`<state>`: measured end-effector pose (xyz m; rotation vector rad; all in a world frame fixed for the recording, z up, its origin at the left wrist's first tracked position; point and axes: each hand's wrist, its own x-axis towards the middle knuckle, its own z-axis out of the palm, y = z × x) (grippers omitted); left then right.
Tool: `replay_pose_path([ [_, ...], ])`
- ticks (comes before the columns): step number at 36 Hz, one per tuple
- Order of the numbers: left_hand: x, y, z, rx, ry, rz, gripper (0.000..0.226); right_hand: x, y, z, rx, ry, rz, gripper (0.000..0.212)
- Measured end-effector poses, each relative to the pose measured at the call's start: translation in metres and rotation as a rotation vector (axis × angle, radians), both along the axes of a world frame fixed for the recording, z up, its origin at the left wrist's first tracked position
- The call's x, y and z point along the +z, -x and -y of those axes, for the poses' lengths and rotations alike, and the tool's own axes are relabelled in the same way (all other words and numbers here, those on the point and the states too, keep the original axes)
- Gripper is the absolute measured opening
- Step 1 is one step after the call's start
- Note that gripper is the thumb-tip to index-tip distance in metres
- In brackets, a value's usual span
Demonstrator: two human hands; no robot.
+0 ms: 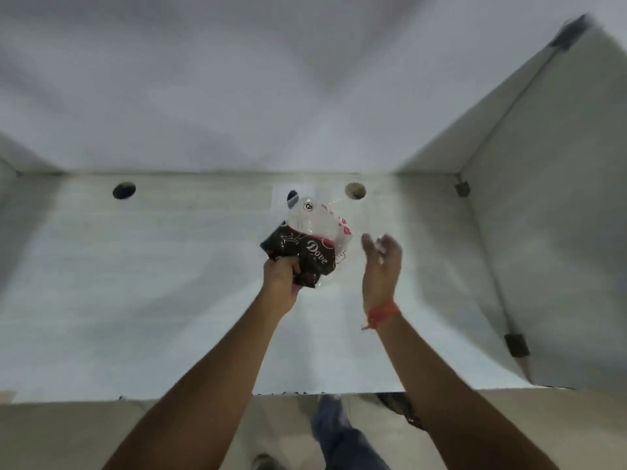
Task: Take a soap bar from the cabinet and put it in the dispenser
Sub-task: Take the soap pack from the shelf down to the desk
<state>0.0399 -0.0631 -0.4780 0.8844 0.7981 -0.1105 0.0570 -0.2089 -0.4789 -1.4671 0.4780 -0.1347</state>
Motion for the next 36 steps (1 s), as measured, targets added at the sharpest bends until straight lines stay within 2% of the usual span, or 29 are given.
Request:
replay_pose_path([
  [3, -0.018, -0.010, -0.006, -0.041, -0.001, -0.012, 0.048, -0.002, -0.034, 0.011, 0.052, 0.271, 0.132, 0.023],
  [5, -0.030, -0.019, -0.009, -0.075, 0.014, -0.046, 0.049, -0.008, -0.061, 0.015, 0.241, 0.407, 0.118, 0.013],
  [7, -0.040, -0.020, -0.013, -0.107, 0.048, -0.094, 0.046, -0.017, -0.078, 0.017, 0.505, 0.481, 0.045, 0.019],
  [9, -0.049, -0.022, -0.018, -0.124, 0.095, -0.141, 0.044, -0.024, -0.091, 0.018, 0.643, 0.399, -0.059, 0.025],
  [12, -0.056, -0.024, -0.027, -0.164, 0.133, -0.183, 0.040, -0.028, -0.102, 0.022, 0.517, -0.030, -0.211, 0.019],
  [14, -0.061, -0.025, -0.032, -0.191, 0.135, -0.204, 0.039, -0.035, -0.107, 0.026, 0.486, -0.122, -0.286, 0.016],
  [18, -0.069, -0.025, -0.038, -0.239, 0.180, -0.250, 0.038, -0.048, -0.104, 0.021, 0.761, 0.026, -0.415, 0.004],
  [21, -0.074, -0.025, -0.040, -0.282, 0.205, -0.267, 0.036, -0.050, -0.102, 0.012, 0.891, 0.063, -0.525, 0.033],
  [22, -0.076, -0.026, -0.042, -0.298, 0.207, -0.274, 0.035, -0.051, -0.102, 0.009, 0.918, 0.062, -0.551, 0.039],
  [24, -0.079, -0.028, -0.045, -0.331, 0.207, -0.282, 0.034, -0.052, -0.101, 0.006, 0.988, 0.104, -0.560, 0.038],
  [26, -0.082, -0.031, -0.048, -0.349, 0.193, -0.288, 0.033, -0.056, -0.100, 0.006, 1.050, 0.133, -0.532, 0.053],
  [28, -0.084, -0.033, -0.052, -0.354, 0.182, -0.294, 0.032, -0.055, -0.097, 0.003, 1.023, 0.135, -0.457, 0.054],
  [33, -0.093, -0.033, -0.078, -0.186, 0.158, -0.284, 0.034, -0.050, -0.100, 0.004, 0.600, -0.053, -0.440, 0.004],
  [36, -0.103, -0.023, -0.115, -0.044, 0.116, -0.281, 0.050, -0.052, -0.101, 0.019, 0.379, -0.194, -0.419, 0.017],
])
